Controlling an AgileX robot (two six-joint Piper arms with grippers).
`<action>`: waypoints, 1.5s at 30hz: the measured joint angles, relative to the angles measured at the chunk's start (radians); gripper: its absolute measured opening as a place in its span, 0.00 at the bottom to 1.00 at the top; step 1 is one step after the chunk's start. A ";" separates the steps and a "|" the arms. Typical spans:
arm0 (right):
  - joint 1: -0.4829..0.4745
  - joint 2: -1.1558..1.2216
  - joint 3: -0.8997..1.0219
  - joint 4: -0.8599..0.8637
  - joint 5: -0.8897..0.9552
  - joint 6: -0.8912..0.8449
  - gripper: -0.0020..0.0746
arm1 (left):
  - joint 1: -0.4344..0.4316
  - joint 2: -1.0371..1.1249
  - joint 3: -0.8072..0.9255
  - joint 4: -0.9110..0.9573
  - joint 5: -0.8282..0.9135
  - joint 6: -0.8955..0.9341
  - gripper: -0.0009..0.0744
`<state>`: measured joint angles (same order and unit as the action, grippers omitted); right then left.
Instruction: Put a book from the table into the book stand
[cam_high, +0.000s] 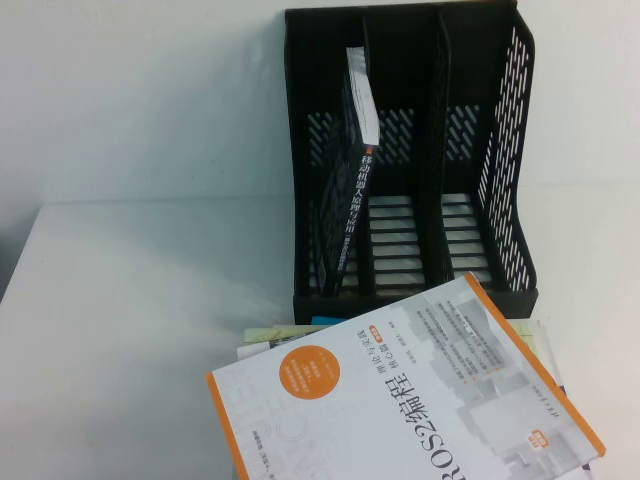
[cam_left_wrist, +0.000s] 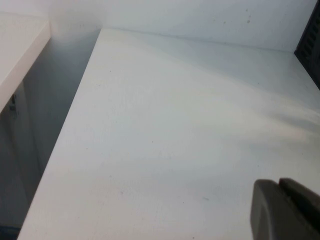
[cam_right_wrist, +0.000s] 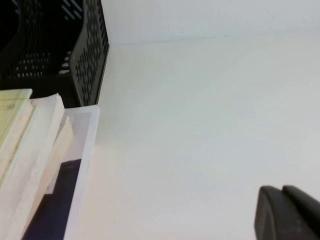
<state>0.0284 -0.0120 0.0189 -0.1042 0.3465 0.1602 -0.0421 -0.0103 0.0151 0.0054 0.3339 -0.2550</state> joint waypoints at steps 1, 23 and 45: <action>0.000 0.000 0.000 0.000 0.000 0.000 0.02 | 0.000 0.000 0.000 0.000 0.000 0.000 0.01; 0.000 0.000 0.000 0.000 0.000 0.000 0.02 | 0.000 0.000 0.000 0.000 0.000 0.002 0.01; 0.000 0.000 0.009 0.000 -0.210 -0.002 0.02 | 0.000 0.000 0.007 0.005 -0.184 0.009 0.01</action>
<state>0.0284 -0.0120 0.0278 -0.1042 0.1369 0.1579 -0.0421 -0.0103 0.0219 0.0107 0.1499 -0.2464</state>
